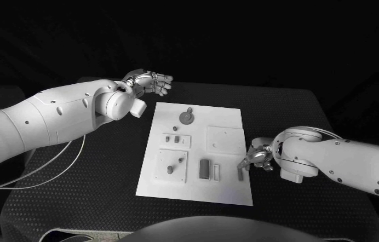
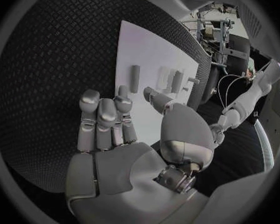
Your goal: Assemble the parts on the task board
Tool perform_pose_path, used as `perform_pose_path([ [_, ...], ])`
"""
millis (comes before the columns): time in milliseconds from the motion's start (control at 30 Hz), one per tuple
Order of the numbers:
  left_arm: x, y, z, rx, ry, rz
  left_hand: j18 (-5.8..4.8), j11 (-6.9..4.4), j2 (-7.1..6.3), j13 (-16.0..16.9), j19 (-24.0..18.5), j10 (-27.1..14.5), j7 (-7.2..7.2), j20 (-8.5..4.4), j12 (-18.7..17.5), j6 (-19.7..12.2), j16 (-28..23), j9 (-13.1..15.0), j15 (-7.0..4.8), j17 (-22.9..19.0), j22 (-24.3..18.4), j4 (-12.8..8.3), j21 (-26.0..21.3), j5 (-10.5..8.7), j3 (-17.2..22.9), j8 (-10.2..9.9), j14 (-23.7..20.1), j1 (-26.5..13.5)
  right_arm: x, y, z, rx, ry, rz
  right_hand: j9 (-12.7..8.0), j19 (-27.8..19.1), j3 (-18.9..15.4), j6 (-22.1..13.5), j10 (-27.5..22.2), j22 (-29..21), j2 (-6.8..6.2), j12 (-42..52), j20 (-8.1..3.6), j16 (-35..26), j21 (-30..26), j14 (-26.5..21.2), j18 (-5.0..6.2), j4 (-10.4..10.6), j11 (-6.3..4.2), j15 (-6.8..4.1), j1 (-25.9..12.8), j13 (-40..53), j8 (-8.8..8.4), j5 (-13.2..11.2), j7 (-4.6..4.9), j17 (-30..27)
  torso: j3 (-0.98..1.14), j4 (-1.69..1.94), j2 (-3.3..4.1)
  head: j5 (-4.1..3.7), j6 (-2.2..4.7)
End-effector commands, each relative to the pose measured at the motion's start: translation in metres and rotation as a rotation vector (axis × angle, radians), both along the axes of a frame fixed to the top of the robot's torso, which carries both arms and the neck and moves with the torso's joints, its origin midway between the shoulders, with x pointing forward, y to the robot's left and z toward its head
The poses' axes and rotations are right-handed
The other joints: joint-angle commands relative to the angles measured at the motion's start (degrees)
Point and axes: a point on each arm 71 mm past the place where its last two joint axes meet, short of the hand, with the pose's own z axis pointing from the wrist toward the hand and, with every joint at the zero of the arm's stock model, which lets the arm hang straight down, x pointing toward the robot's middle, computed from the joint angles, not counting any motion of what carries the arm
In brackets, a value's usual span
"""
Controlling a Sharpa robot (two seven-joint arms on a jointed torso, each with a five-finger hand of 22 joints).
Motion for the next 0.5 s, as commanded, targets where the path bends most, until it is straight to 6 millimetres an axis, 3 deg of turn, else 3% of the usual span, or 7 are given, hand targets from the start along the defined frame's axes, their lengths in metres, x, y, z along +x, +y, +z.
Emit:
perform_pose_path([
  [33,0.0,-0.003,0.001,-0.004,-0.006,-0.019,0.86,-0.04,-0.11,0.0,-0.3,-0.3,-0.13,0.34,0.2,-0.3,-0.2,-0.1,0.22,0.1,0.1,0.2,-0.2,-0.06,0.0,0.4,-0.1,-0.5,-0.003,0.003,-0.005,-0.036,0.022,0.039,0.0,-0.1,0.0,0.3,0.4,0.0,-0.12,0.3,0.16,0.2,0.4,0.5,2.31,0.5,0.22,-0.11,-0.7,-0.1,-0.19,-0.1,0.14,0.1,0.05,0.0,0.0,-0.06,-0.07],
  [500,0.0,-0.003,0.001,-0.001,-0.005,-0.017,0.83,-0.04,-0.14,0.0,-0.4,-0.3,-0.14,0.38,0.2,-0.4,-0.3,-0.1,0.26,0.1,0.2,0.3,-0.3,-0.07,0.0,0.4,-0.2,-0.5,-0.008,0.015,-0.019,-0.022,0.057,0.058,0.0,-0.1,0.0,0.4,0.4,0.0,-0.17,0.3,0.14,0.3,0.5,0.6,2.31,0.7,0.2,-0.13,-0.9,-0.1,-0.23,-0.1,0.12,0.2,0.12,0.01,0.02,0.19,-0.25],
])
